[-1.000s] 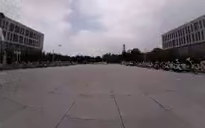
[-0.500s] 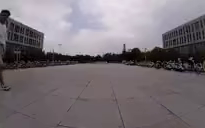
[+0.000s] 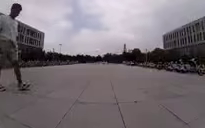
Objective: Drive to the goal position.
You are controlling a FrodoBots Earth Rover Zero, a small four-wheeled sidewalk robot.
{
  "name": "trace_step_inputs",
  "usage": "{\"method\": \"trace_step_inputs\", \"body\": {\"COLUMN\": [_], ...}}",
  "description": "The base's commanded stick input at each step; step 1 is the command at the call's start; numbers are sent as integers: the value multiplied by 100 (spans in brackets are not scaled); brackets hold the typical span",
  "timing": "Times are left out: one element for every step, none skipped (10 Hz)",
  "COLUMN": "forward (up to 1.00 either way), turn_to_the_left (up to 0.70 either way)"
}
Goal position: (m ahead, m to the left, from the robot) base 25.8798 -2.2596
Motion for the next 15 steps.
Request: {"method": "trace_step_inputs", "body": {"forward": [44,44,44,44,44,44,44,44,44,44,44,44,44,44,44], "turn_to_the_left": [0,0,0,0,0,0,0,0,0,0,0,0,0,0,0]}}
